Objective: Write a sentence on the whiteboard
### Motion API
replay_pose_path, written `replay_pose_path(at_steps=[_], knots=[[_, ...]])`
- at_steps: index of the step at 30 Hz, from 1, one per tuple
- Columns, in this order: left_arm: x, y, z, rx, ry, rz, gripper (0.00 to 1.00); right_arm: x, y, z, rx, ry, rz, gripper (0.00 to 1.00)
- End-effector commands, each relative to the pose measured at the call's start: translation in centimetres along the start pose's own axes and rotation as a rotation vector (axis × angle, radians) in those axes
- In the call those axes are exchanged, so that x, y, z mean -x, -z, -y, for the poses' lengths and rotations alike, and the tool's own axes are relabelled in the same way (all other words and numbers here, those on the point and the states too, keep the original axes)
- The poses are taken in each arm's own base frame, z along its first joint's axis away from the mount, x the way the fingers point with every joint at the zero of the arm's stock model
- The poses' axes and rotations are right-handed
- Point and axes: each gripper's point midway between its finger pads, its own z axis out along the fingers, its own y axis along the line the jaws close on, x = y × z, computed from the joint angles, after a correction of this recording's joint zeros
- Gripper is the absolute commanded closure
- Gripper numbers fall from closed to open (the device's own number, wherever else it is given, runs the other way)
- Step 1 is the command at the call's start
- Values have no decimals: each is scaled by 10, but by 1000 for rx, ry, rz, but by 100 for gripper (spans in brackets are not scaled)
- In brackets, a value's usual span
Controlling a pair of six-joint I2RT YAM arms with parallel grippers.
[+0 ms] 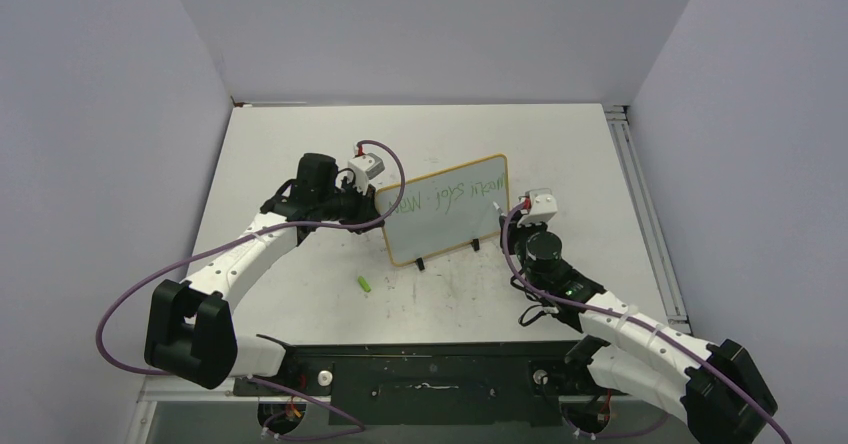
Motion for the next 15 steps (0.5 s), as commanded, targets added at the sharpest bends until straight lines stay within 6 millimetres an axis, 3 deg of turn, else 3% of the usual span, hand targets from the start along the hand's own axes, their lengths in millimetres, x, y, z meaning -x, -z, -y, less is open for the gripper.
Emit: replay_pose_path(at_steps=[1, 15], knots=[[-2, -2, -1, 12, -34, -23, 100, 7, -4, -6, 17, -5, 36, 95], [-2, -2, -1, 11, -34, -23, 100, -20, -1, -1, -1, -26, -28, 95]])
